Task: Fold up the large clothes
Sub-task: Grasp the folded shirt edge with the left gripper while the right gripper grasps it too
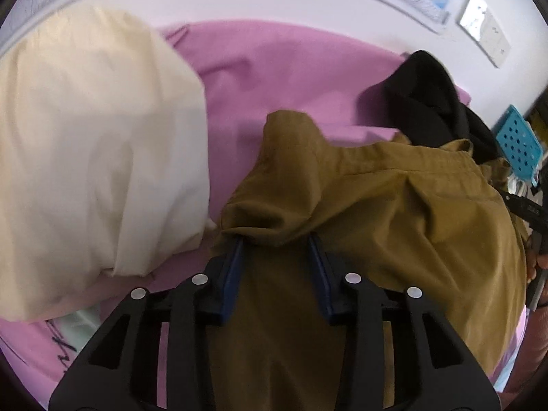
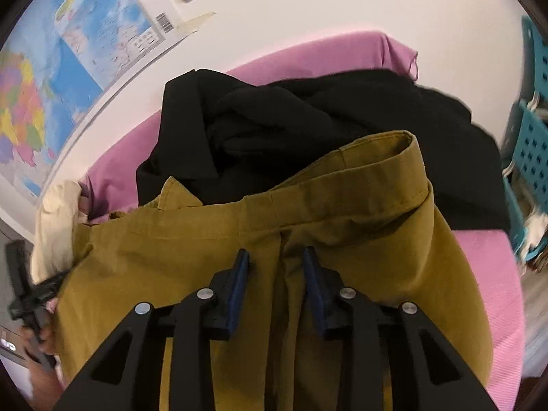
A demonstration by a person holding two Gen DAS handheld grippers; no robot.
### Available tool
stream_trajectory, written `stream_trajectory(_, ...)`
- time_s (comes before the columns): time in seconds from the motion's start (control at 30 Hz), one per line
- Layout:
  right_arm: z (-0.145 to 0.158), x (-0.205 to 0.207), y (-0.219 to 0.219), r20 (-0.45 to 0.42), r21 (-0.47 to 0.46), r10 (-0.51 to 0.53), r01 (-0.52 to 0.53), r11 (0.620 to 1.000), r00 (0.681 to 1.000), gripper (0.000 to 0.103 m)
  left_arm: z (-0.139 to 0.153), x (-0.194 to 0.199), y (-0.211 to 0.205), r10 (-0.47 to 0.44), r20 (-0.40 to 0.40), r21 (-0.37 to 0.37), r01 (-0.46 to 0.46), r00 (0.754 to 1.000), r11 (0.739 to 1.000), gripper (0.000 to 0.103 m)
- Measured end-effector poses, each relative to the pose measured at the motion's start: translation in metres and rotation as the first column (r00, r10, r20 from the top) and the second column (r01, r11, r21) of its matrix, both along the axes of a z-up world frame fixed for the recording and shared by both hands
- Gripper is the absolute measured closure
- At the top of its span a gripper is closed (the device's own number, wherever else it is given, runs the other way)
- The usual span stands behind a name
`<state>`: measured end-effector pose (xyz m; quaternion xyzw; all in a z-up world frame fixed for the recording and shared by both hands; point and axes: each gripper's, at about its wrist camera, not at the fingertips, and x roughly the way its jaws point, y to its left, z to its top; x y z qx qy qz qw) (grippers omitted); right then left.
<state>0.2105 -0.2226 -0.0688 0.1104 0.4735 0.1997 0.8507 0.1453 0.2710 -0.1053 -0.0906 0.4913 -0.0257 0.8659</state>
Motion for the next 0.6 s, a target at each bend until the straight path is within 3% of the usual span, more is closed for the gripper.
stream_trajectory(0.07,0.005,-0.005,-0.001,0.013,-0.007,-0.004,0.004,1.000,1.000,0.070,0.003,-0.003,-0.002,-0.004,0.012,0.016,0.004,1.000,1.000,0.065)
stream_trajectory(0.17,0.022,-0.021,-0.009,0.056,0.036,-0.017,0.015,0.999,0.998,0.063,0.011,-0.014,-0.003,0.014,0.059,0.061,-0.017,0.998,0.998,0.053)
stream_trajectory(0.23,0.037,-0.039,-0.016,0.101,0.065,-0.001,-0.006,0.998,0.995,0.059,0.020,-0.030,-0.005,0.009,0.105,0.093,-0.019,0.994,0.995,0.051)
stream_trajectory(0.37,0.055,-0.083,-0.024,0.175,0.058,0.052,-0.063,0.996,0.983,0.056,0.035,-0.066,-0.008,-0.056,0.182,0.079,0.042,0.982,0.996,0.046)
stream_trajectory(0.47,0.046,-0.094,-0.027,0.162,0.042,0.078,-0.086,0.995,0.984,0.055,0.031,-0.079,-0.007,-0.086,0.189,0.052,0.078,0.978,0.996,0.039)
stream_trajectory(0.6,0.015,-0.076,-0.037,0.093,0.050,0.033,-0.038,0.998,0.995,0.058,0.006,-0.071,0.004,-0.039,0.141,0.025,0.036,0.989,0.999,0.041)
